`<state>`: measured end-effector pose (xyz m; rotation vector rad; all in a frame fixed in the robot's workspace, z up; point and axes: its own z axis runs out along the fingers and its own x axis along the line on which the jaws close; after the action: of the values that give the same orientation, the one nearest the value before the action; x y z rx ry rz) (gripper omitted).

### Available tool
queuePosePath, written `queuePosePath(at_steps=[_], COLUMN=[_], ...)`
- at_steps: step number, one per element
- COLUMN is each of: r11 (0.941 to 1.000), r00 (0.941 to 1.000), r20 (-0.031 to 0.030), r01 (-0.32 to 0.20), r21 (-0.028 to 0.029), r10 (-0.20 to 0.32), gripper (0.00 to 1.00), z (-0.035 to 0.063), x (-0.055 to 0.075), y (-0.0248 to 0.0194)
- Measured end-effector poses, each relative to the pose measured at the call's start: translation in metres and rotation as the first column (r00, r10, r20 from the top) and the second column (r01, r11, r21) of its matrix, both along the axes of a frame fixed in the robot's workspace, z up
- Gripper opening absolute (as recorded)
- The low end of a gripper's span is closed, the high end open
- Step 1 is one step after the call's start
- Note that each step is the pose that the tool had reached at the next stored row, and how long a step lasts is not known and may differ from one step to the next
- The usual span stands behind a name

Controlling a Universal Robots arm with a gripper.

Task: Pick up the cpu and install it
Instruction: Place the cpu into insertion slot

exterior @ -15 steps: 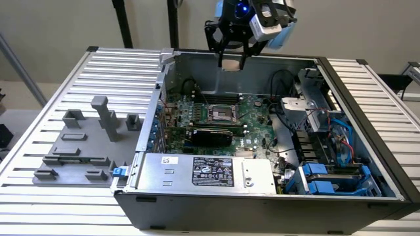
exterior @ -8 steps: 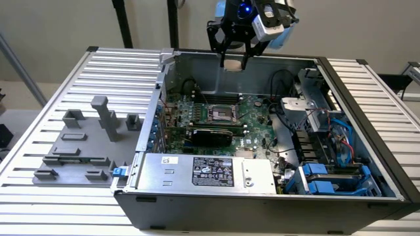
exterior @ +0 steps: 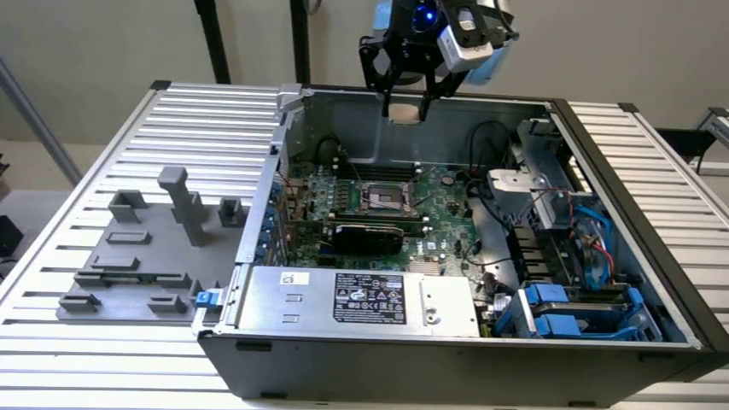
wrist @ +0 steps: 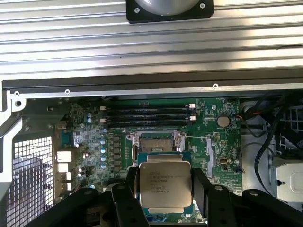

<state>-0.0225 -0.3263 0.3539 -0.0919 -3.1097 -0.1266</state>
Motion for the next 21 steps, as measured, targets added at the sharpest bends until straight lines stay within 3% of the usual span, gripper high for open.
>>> queuePosePath(at_steps=[5, 11, 16, 21], r11=[1.0000, 0.9956, 0.9832, 0.9623], r00=[1.0000, 0.9956, 0.9832, 0.9623], r20=[-0.0001, -0.0016, -0.0017, -0.0017], r01=[0.000, 0.093, 0.182, 0.272], r21=[0.0000, -0.0004, -0.0005, -0.0004], r10=[0.000, -0.093, -0.182, -0.272], gripper=[0.55, 0.55, 0.55, 0.55], z=[0.0000, -0.0004, -0.0010, -0.0022], x=[0.0000, 0.0000, 0.0000, 0.0000], y=[0.0000, 0.0000, 0.0000, 0.0000])
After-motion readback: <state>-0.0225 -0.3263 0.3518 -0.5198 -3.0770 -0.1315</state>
